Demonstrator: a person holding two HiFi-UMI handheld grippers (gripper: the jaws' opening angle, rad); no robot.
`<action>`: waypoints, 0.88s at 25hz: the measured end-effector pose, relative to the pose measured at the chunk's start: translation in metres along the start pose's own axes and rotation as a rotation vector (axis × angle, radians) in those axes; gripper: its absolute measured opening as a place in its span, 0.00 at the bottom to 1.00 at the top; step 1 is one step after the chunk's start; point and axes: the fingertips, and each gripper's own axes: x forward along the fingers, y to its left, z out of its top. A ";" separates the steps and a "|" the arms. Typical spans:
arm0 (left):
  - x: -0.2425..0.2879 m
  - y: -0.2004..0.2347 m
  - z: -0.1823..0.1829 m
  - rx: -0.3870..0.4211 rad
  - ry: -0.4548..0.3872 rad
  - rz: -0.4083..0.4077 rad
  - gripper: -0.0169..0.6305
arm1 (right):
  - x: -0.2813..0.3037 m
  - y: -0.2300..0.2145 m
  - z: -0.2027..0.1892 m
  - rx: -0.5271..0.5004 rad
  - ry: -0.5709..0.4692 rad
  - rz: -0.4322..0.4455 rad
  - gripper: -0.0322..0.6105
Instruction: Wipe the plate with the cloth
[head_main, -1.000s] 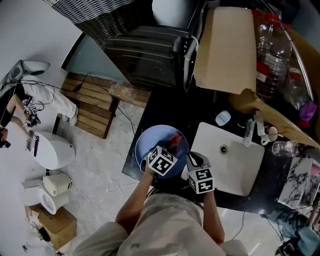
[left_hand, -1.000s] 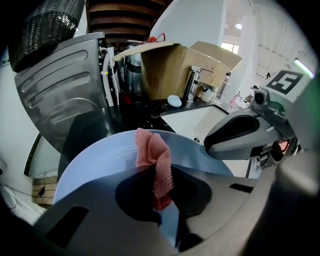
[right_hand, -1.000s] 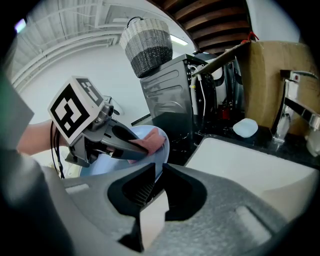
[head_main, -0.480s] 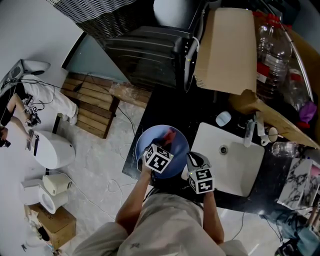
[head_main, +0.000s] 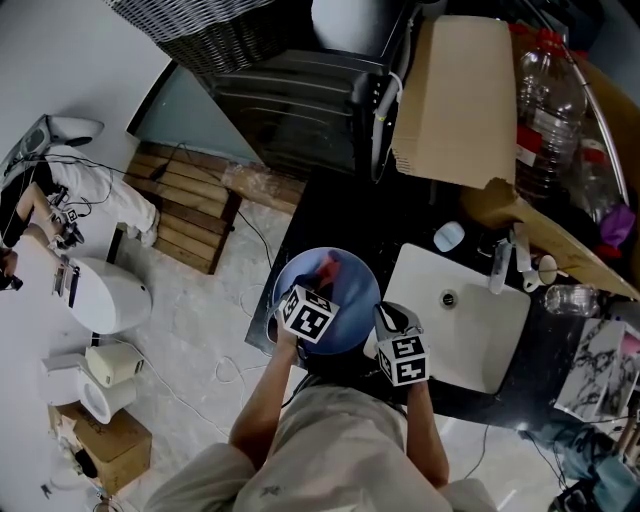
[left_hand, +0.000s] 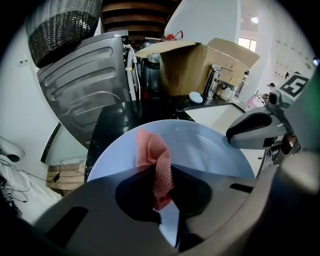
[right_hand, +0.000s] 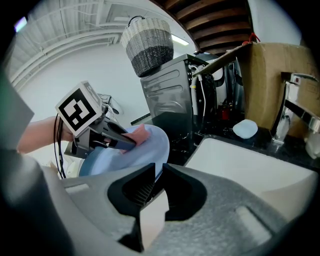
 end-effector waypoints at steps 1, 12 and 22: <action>-0.001 0.001 -0.002 -0.003 0.005 0.004 0.08 | 0.000 0.000 0.000 -0.001 0.000 -0.001 0.10; -0.014 0.003 -0.026 0.000 0.072 0.020 0.08 | -0.001 0.000 0.000 -0.007 0.004 -0.007 0.10; -0.022 -0.007 -0.044 0.016 0.124 -0.001 0.08 | 0.000 -0.001 -0.001 -0.010 0.006 -0.001 0.10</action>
